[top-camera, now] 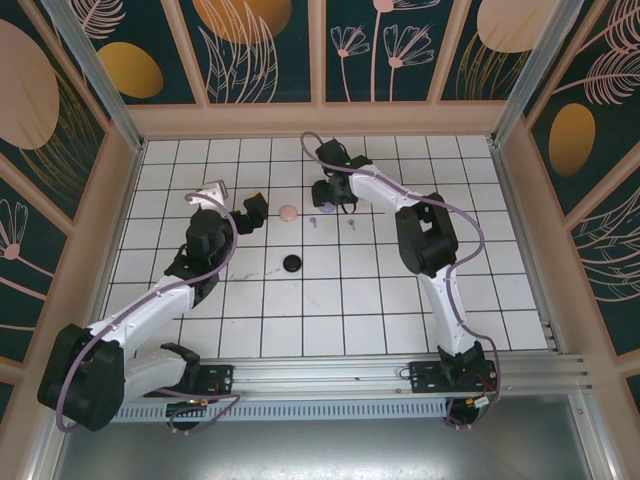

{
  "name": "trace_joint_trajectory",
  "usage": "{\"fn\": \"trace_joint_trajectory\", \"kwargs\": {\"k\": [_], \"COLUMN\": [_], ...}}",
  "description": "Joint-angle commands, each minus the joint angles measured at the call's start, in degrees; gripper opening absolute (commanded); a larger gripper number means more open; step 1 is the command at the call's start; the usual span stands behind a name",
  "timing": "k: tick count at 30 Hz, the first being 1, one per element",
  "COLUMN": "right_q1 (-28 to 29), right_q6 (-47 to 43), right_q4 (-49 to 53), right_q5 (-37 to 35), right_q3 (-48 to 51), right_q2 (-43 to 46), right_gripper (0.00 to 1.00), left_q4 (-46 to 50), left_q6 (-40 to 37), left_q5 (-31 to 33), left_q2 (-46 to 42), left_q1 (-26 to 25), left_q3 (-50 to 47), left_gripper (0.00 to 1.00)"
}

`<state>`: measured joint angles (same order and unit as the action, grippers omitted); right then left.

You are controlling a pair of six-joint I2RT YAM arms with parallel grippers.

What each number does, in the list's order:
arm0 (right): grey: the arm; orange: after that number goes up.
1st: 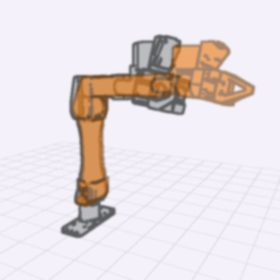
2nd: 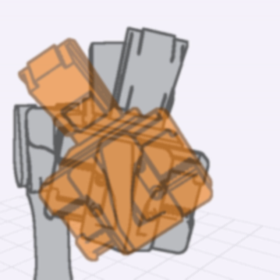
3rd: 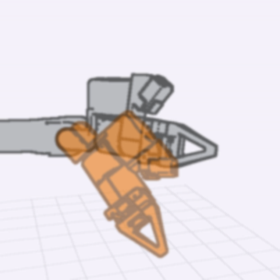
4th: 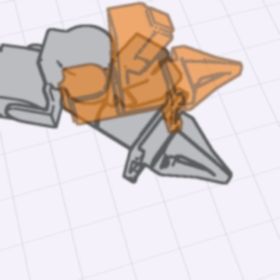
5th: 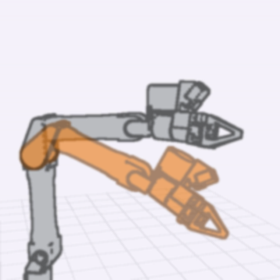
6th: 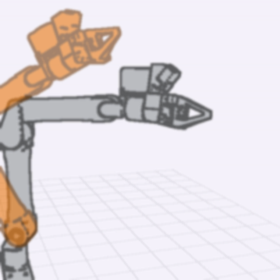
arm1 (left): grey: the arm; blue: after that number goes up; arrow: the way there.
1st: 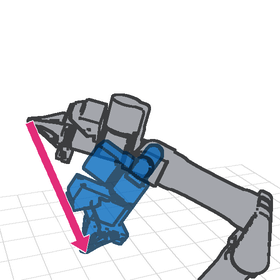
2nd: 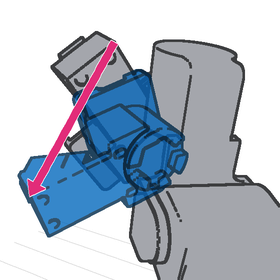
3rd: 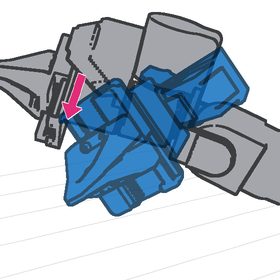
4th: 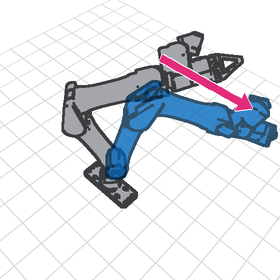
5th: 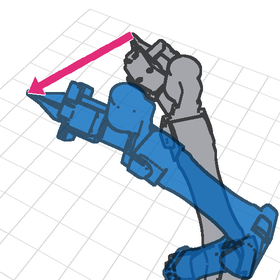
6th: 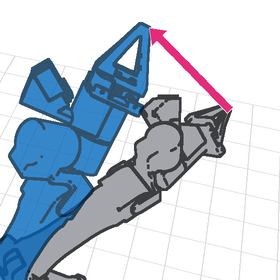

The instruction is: Insert the wireless bluetooth earbuds into the charging case

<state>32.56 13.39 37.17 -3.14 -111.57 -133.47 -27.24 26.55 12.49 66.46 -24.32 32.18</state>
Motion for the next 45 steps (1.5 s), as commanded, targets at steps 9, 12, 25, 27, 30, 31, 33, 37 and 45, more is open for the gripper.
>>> {"fn": "trace_joint_trajectory", "kwargs": {"k": [9, 12, 25, 27, 30, 31, 33, 37, 45], "right_q1": [0.7, 0.8, 1.1, 1.0, 1.1, 1.1, 1.1, 0.7, 0.2], "right_q6": [0.2, 0.4, 4.5, 4.9, 5.6, 5.8, 6.7, 8.8, 17.2], "right_q4": [2.8, 2.9, 3.1, 2.7, 2.0, 1.7, 0.7, -1.8, -8.5], "right_q5": [2.0, 2.0, 1.8, 2.0, 2.1, 2.1, 2.0, 2.0, 3.4], "right_q3": [-5.6, -5.7, -4.8, -4.5, -4.3, -4.2, -3.5, -0.5, 13.0], "right_q2": [-5.1, -5.4, -6.9, -6.7, -5.7, -5.1, -3.0, 2.8, 19.4], "right_gripper": [0.62, 0.61, 0.48, 0.4, 0.33, 0.32, 0.3, 0.29, 0.29], "left_q4": [-1.0, -0.9, -1.3, -1.6, -2.2, -2.4, -2.5, -6.3, -25.5], "left_q6": [0.8, 1.7, 3.4, 4.7, 5.5, 5.4, 5.1, 4.6, 13.0], "left_q5": [-0.3, -0.5, -1.8, -1.9, -2.9, -3.8, -6.3, -14.1, -28.9], "left_q2": [5.3, 6.5, 8.3, 8.2, 8.2, 8.2, 8.7, 10.4, 17.4], "left_q1": [0.3, 0.3, 0.3, 0.3, 0.4, 0.3, 0.3, 0.3, 0.2], "left_q3": [5.9, 6.8, 8.0, 7.9, 7.7, 7.5, 7.5, 6.3, 1.7], "left_gripper": [0.99, 0.99, 0.99, 0.99, 0.99, 0.99, 0.99, 0.93, 0.86]}}
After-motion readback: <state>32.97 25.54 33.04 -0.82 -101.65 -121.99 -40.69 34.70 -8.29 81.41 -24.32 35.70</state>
